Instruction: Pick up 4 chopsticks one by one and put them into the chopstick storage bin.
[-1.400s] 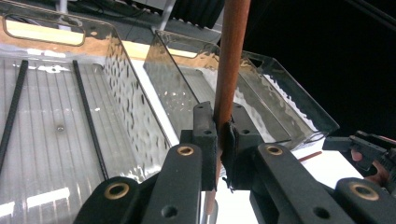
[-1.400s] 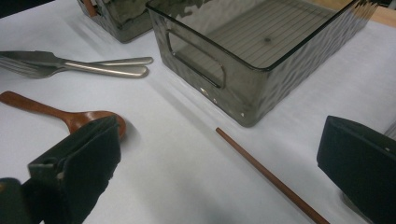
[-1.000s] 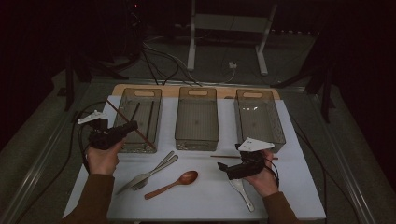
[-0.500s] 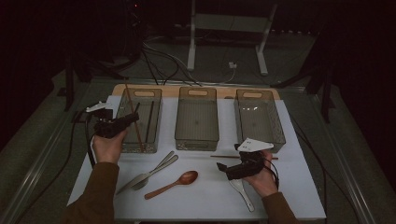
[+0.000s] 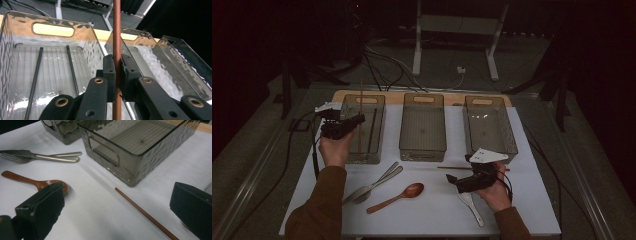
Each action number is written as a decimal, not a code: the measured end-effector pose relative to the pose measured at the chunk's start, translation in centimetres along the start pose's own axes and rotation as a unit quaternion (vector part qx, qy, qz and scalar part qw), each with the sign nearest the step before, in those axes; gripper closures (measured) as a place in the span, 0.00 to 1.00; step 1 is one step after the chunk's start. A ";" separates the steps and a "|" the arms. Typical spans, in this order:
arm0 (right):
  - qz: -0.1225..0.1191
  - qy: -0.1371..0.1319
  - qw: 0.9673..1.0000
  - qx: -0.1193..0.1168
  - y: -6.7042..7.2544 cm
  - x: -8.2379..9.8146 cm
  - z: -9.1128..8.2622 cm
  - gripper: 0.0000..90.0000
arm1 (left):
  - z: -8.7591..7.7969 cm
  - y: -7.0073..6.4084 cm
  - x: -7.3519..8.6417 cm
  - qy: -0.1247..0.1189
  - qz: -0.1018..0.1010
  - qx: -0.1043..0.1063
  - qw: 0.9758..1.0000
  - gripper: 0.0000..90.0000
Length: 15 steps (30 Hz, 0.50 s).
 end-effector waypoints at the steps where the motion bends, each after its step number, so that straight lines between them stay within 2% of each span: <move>1: 0.000 0.000 1.000 0.000 0.0 0.0 0.0 0.00 | 0.1 0.1 -0.1 0.000 0.001 -0.001 1.000 0.95; 7: 0.000 0.000 1.000 -0.002 -0.1 0.1 0.0 0.00 | 0.7 0.4 -0.6 -0.002 -0.001 -0.010 1.000 0.95; 15: 0.000 0.000 1.000 -0.004 0.0 0.1 0.1 0.00 | 1.4 0.8 -1.0 -0.005 -0.004 -0.010 1.000 0.94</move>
Point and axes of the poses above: each handheld gripper's, and its own axes: z roughly forward along the jaws, x roughly out of its underside, y roughly to its left, the point moved 1 cm from there along z, roughly forward along the jaws, and after that the axes turned 15 degrees about -z, right-handed, at the moved point
